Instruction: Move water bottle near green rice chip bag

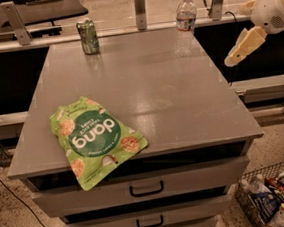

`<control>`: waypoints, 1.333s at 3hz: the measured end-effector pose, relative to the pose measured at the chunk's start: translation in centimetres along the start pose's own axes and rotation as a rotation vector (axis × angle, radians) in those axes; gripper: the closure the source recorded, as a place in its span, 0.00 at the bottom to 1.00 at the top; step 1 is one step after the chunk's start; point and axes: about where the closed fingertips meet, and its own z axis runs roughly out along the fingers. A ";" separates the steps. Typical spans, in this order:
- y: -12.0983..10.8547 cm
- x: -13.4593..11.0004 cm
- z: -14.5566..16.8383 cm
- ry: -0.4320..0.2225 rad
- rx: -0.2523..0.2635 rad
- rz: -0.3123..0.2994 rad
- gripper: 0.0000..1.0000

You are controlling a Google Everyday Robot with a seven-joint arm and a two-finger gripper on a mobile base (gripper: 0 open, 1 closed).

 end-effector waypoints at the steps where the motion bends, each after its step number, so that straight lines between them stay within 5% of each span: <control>1: -0.1 -0.5 1.2 -0.029 -0.010 0.014 0.00; 4: -2.7 -3.7 7.4 -0.235 0.077 0.205 0.00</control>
Offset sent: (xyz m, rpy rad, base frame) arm 0.0512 0.0399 -0.0173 0.1997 -0.0431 -0.0653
